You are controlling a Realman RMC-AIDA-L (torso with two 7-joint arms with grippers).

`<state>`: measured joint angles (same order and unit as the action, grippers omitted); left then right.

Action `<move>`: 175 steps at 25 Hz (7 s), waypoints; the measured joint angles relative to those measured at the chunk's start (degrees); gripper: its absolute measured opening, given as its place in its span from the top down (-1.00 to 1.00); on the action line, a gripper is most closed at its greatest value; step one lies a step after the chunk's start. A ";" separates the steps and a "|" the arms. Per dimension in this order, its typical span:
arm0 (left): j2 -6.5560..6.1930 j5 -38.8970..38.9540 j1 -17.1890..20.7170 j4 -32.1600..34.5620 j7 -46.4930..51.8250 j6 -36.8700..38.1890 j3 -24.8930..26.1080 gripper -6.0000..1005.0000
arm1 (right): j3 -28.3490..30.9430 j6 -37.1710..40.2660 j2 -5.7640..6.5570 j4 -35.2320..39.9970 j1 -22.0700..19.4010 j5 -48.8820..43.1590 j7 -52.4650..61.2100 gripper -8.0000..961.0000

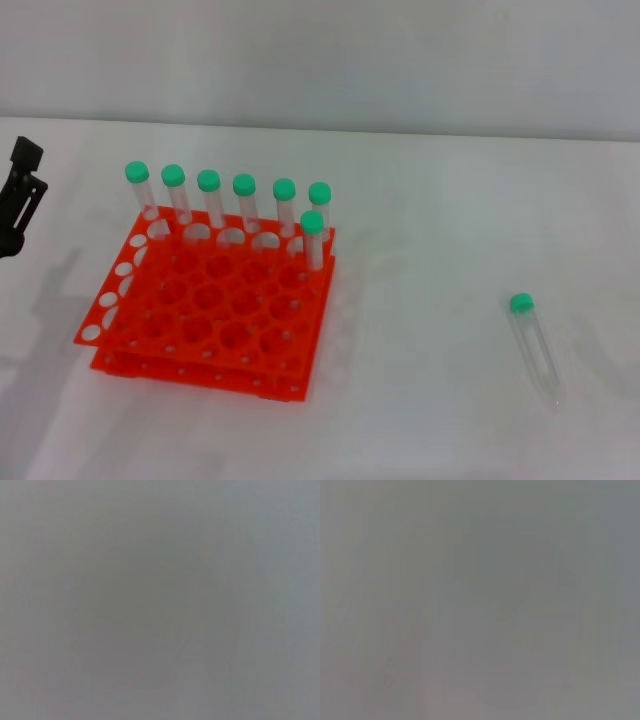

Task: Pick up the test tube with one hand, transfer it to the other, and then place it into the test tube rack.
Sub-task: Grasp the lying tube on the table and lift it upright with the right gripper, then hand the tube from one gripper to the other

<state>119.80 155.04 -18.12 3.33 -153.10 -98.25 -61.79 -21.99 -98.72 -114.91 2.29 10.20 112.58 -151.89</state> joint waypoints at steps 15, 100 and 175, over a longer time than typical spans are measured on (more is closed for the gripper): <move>-0.04 -0.10 0.21 0.10 0.00 -2.37 -0.16 -0.71 | -7.30 4.10 -0.04 9.19 0.34 -0.92 9.87 -0.76; -0.35 1.30 1.82 0.00 0.46 2.83 -0.17 -0.70 | -72.06 20.92 -0.50 73.83 19.93 -82.41 140.46 0.40; -0.53 -50.50 -16.51 23.13 51.43 14.96 -2.73 -0.10 | -61.27 31.35 -0.32 69.17 9.23 -21.77 67.44 0.58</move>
<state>119.26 104.54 -34.63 26.46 -101.68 -83.28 -64.52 -83.25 -67.37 -115.23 71.46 19.43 90.80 -84.45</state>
